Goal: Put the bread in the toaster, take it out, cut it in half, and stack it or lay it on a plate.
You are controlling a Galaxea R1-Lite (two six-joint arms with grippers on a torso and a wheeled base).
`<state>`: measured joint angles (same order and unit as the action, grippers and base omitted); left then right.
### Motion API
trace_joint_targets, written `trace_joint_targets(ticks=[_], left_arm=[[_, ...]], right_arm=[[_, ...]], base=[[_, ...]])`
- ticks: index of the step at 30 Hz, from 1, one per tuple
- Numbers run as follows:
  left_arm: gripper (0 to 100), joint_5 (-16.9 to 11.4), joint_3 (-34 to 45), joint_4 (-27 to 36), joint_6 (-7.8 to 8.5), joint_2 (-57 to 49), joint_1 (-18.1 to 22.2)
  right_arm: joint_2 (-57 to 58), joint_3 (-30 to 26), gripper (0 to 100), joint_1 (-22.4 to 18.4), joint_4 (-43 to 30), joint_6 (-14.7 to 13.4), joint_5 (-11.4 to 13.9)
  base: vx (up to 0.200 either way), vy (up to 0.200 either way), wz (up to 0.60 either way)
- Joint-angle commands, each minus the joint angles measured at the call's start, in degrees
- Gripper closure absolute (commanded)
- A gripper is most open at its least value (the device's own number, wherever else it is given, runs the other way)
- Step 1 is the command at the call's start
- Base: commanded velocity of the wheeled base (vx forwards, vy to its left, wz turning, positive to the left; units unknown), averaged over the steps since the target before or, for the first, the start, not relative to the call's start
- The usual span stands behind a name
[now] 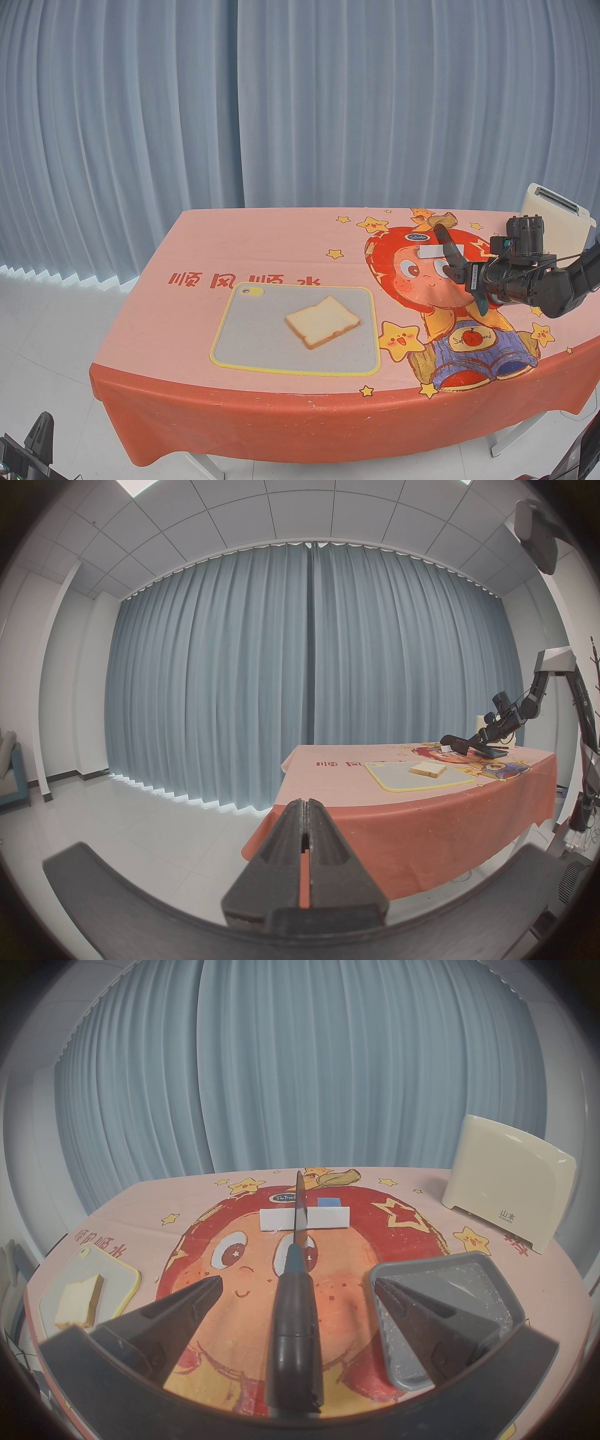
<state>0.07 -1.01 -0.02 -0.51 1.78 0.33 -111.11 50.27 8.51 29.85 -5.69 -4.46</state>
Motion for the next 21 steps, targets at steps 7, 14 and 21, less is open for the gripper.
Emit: trace_joint_targets(ticks=[7, 14, 21], left_arm=[[100, 0.01, 1.01, -0.06, -0.02, 0.07, 0.02], [100, 0.01, 1.01, 0.02, -0.02, 0.07, 0.02], [100, 0.01, 1.01, -0.06, -0.02, 0.07, 0.02]], right_arm=[[-0.16, 0.00, 0, 0.02, 0.03, -0.02, -0.02], [0.10, -0.44, 0, 0.28, -0.06, 0.07, -0.02], [0.10, -1.23, 0, 1.25, 0.03, 0.16, -0.02]], base=[[0.000, 0.000, 0.00], [0.000, 0.000, 0.00], [0.000, 0.000, 0.00]])
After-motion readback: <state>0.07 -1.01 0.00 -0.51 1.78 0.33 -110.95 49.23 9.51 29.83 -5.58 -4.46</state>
